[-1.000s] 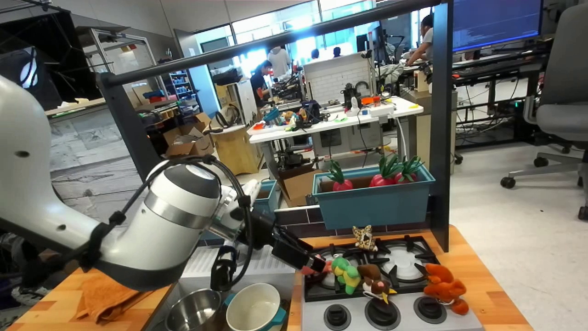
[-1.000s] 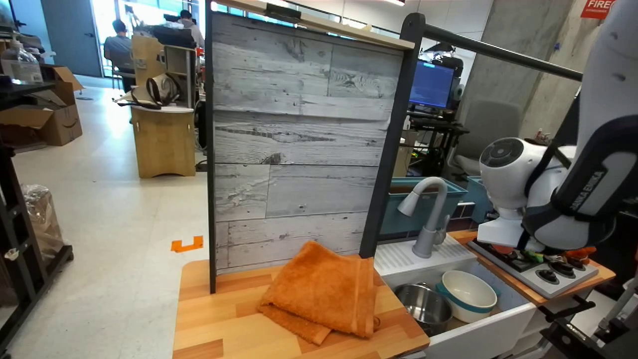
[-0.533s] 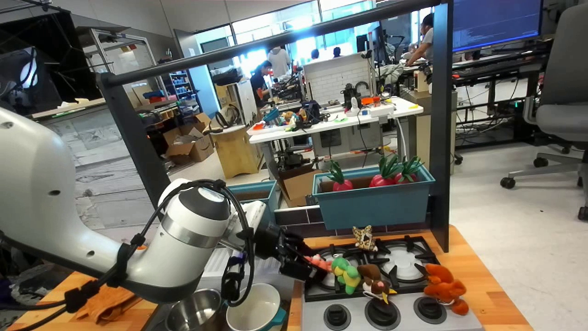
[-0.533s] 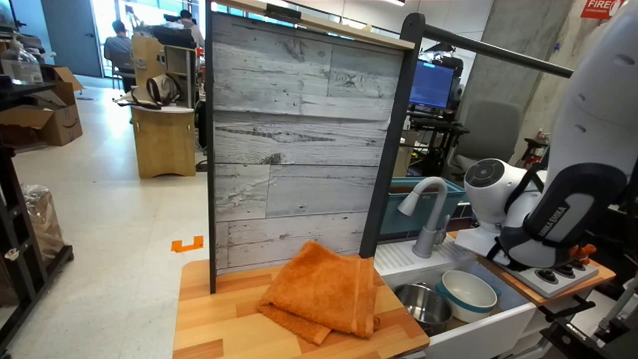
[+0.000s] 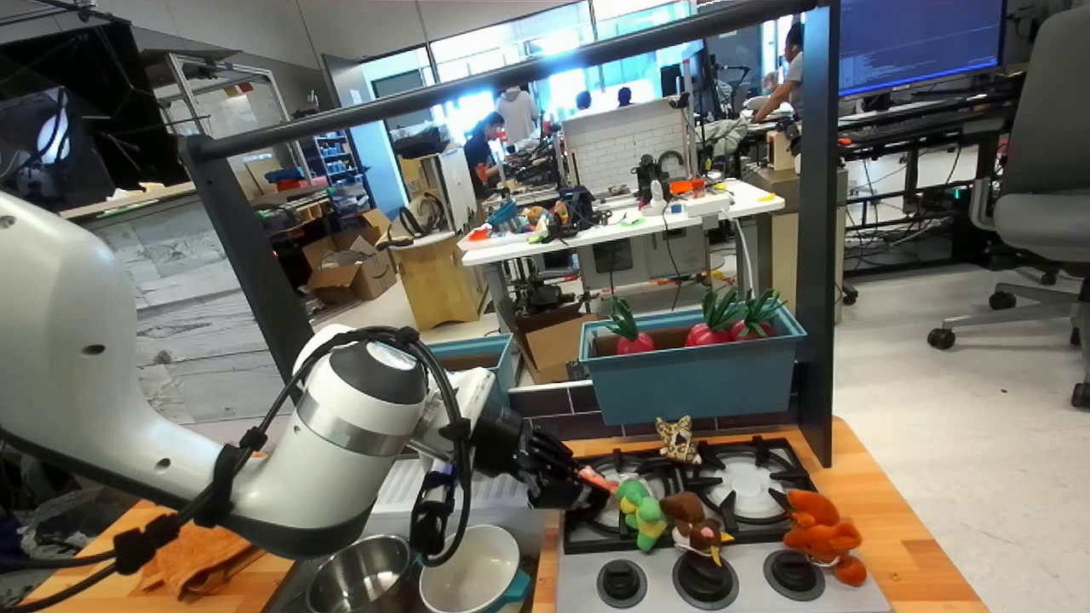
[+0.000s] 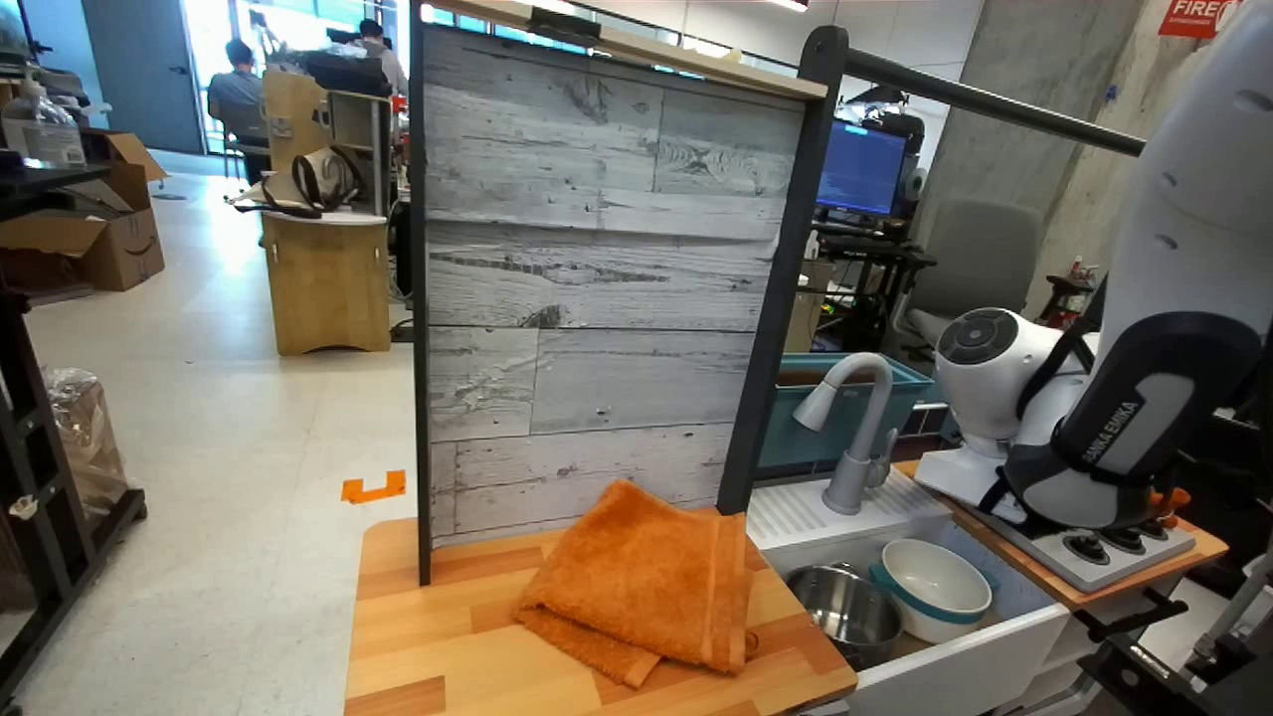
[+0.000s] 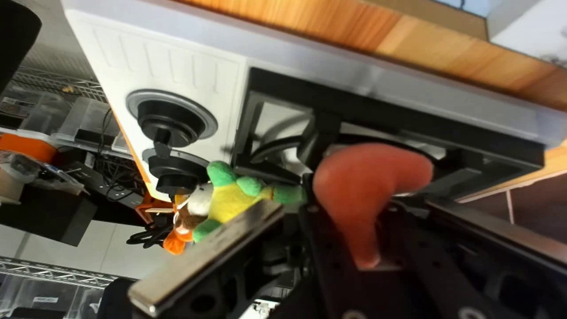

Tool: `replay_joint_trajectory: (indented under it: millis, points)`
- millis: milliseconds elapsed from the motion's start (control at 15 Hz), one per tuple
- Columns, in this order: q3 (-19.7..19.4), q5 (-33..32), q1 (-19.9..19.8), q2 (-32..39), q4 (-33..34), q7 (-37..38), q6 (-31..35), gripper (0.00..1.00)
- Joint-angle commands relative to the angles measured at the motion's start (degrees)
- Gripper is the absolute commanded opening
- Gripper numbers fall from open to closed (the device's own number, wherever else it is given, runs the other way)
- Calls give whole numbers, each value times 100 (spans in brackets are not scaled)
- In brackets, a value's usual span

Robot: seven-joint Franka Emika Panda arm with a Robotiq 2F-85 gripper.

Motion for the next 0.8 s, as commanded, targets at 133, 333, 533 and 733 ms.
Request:
replay_joint_trajectory:
  millis: [133,333,533,733]
  points:
    - [-54,107,300,-646,-816,-491,1001,4]
    - [447,52,144,-1311,-1239,-1465,1215,4]
    - [916,140,154,-1620,-1506,-2216,1178,4]
    - [1091,386,327,-1410,-1499,-2272,1444,4]
